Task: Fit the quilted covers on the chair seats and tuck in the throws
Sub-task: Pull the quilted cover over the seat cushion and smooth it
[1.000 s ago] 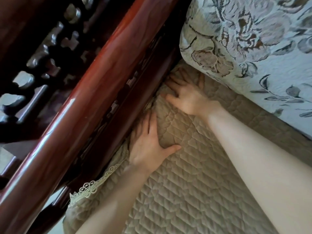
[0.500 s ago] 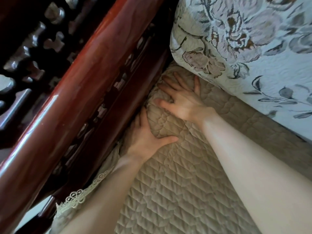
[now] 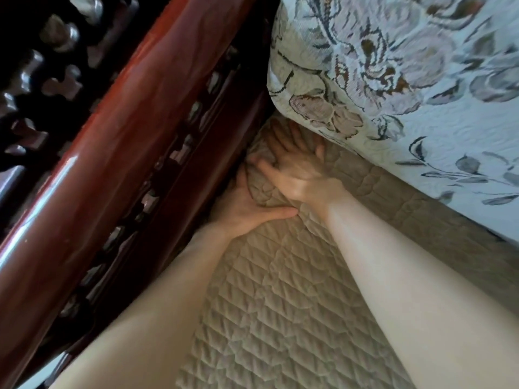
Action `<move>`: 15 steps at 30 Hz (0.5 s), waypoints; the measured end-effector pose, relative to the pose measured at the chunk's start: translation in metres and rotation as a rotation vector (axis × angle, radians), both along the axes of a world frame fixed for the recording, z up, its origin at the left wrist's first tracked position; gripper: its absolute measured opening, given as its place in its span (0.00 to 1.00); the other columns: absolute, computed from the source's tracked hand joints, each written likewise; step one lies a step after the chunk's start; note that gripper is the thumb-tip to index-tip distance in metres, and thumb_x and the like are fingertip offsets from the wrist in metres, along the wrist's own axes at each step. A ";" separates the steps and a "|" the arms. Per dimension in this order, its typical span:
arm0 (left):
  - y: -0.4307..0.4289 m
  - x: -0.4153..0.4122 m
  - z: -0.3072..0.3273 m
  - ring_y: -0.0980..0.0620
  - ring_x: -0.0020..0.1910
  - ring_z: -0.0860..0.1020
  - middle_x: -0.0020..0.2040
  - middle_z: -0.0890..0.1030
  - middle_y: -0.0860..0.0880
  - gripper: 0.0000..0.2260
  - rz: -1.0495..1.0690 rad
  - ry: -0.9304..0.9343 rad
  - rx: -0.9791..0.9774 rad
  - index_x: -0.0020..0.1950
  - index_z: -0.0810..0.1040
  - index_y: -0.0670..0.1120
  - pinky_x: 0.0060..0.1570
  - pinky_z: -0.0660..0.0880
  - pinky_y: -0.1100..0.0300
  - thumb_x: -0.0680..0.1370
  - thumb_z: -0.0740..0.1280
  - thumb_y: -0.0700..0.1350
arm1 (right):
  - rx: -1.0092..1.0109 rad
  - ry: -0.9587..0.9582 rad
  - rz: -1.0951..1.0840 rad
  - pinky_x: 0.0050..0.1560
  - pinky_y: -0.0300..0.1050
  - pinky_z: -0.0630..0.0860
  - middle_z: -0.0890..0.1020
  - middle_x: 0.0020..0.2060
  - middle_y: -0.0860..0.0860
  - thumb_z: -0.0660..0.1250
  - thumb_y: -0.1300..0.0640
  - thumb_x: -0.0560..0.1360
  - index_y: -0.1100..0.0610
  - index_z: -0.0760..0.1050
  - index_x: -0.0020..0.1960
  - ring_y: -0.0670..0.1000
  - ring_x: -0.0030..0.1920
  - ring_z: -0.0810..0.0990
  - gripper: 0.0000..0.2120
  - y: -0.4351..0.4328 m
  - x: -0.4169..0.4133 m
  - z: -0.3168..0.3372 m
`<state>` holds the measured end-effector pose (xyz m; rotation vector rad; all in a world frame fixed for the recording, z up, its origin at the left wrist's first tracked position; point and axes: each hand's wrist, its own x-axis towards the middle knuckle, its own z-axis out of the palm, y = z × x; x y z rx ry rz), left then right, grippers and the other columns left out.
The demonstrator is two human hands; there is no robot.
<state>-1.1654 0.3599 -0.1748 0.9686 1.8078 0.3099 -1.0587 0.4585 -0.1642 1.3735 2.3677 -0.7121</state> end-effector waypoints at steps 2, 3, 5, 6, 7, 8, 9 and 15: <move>-0.002 0.001 0.000 0.51 0.74 0.64 0.77 0.61 0.52 0.62 0.029 0.020 0.038 0.79 0.46 0.56 0.71 0.65 0.52 0.54 0.76 0.71 | -0.013 0.000 -0.005 0.72 0.57 0.36 0.45 0.79 0.43 0.46 0.35 0.80 0.46 0.46 0.79 0.47 0.78 0.40 0.31 0.003 -0.001 0.002; -0.009 0.005 0.004 0.50 0.74 0.62 0.78 0.59 0.51 0.61 0.036 0.057 0.067 0.79 0.46 0.56 0.71 0.64 0.50 0.56 0.75 0.71 | -0.002 0.012 0.001 0.73 0.57 0.37 0.45 0.79 0.43 0.47 0.37 0.80 0.46 0.46 0.79 0.47 0.78 0.40 0.31 0.001 0.000 0.006; -0.033 0.013 0.013 0.49 0.76 0.57 0.79 0.55 0.49 0.59 0.011 0.174 0.119 0.79 0.43 0.53 0.74 0.59 0.48 0.59 0.70 0.75 | 0.060 0.052 0.027 0.73 0.57 0.36 0.45 0.79 0.44 0.48 0.39 0.81 0.47 0.47 0.79 0.48 0.78 0.40 0.30 -0.006 0.005 0.012; -0.052 0.017 0.019 0.49 0.77 0.54 0.79 0.52 0.48 0.59 -0.022 0.254 0.128 0.79 0.42 0.52 0.75 0.55 0.49 0.60 0.65 0.77 | 0.094 0.072 0.045 0.73 0.58 0.34 0.46 0.79 0.44 0.48 0.39 0.81 0.47 0.47 0.79 0.49 0.78 0.39 0.29 -0.015 0.009 0.017; -0.072 0.021 0.025 0.49 0.77 0.51 0.80 0.49 0.48 0.58 -0.050 0.327 0.127 0.79 0.40 0.50 0.75 0.52 0.50 0.60 0.60 0.79 | 0.112 0.086 0.063 0.72 0.59 0.32 0.46 0.79 0.44 0.48 0.39 0.81 0.47 0.48 0.79 0.50 0.78 0.38 0.30 -0.026 0.012 0.020; -0.095 0.024 0.031 0.48 0.78 0.49 0.80 0.47 0.47 0.58 -0.063 0.370 0.116 0.79 0.39 0.50 0.74 0.50 0.51 0.60 0.56 0.81 | 0.111 0.094 0.083 0.72 0.60 0.30 0.46 0.79 0.44 0.48 0.38 0.81 0.46 0.48 0.79 0.51 0.78 0.37 0.30 -0.039 0.014 0.024; -0.115 0.026 0.036 0.49 0.78 0.47 0.80 0.45 0.47 0.58 -0.064 0.378 0.095 0.79 0.37 0.49 0.75 0.49 0.52 0.60 0.54 0.81 | 0.093 0.096 0.111 0.72 0.61 0.29 0.46 0.79 0.44 0.48 0.36 0.80 0.46 0.48 0.79 0.52 0.77 0.36 0.30 -0.052 0.016 0.027; -0.162 0.025 0.049 0.52 0.78 0.47 0.78 0.37 0.53 0.60 0.048 0.300 -0.045 0.77 0.31 0.50 0.74 0.59 0.53 0.60 0.60 0.78 | 0.098 0.040 0.298 0.70 0.64 0.28 0.47 0.79 0.44 0.37 0.29 0.72 0.45 0.52 0.78 0.53 0.77 0.35 0.39 -0.098 0.014 0.031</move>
